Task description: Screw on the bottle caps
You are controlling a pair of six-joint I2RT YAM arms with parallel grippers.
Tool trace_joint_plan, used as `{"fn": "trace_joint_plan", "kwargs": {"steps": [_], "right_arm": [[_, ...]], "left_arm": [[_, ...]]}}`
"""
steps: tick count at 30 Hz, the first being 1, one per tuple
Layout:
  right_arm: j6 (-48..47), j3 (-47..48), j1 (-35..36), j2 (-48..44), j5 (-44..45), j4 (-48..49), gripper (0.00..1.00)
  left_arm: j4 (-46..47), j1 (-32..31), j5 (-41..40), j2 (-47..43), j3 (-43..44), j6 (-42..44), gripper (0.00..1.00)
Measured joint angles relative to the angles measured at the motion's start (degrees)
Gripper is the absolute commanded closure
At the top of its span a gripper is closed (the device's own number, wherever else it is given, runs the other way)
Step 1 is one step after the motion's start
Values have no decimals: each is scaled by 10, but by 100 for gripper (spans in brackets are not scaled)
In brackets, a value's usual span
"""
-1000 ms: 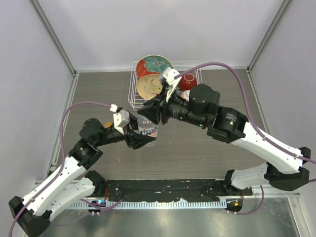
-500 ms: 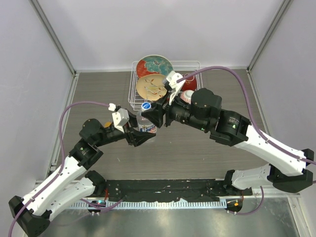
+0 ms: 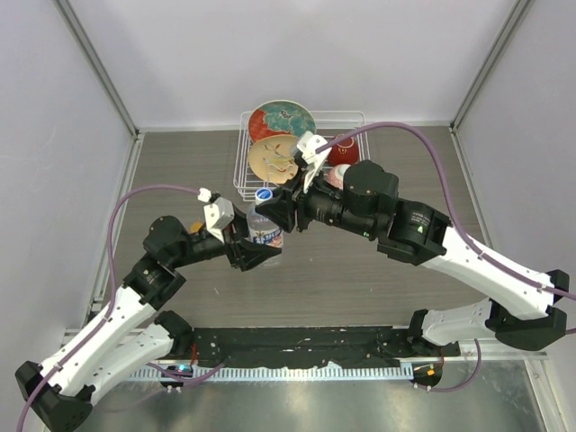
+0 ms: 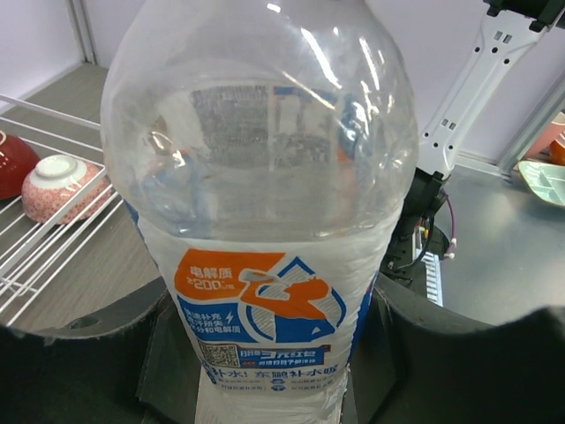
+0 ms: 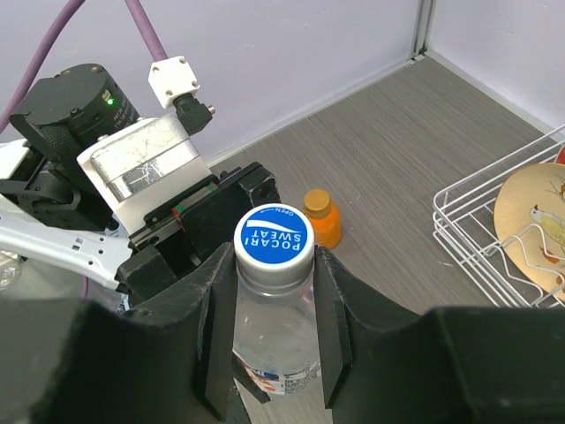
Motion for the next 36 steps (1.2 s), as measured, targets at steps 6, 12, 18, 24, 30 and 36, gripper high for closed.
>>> {"fn": "trace_joint_plan", "kwargs": {"steps": [6,12,18,24,30,36], "right_arm": [[-4,-30,0,3,3,25,99],[-17,-58,4,10,20,30,99],[-32,-95,2,14,56,53,99],[-45,-156,2,63,97,133,99],[-48,-227,2,123,130,242,99],[-45,-259,8,158,167,358,99]], "left_arm": [[-20,-4,-18,-25,-3,4,0],[-49,-4,-108,-89,-15,21,0],[-70,-5,-246,-172,-13,64,0],[-110,-6,-425,-198,-2,123,2],[-154,-6,-551,-203,-2,161,0],[-180,-6,-624,-202,-6,171,0]]}}
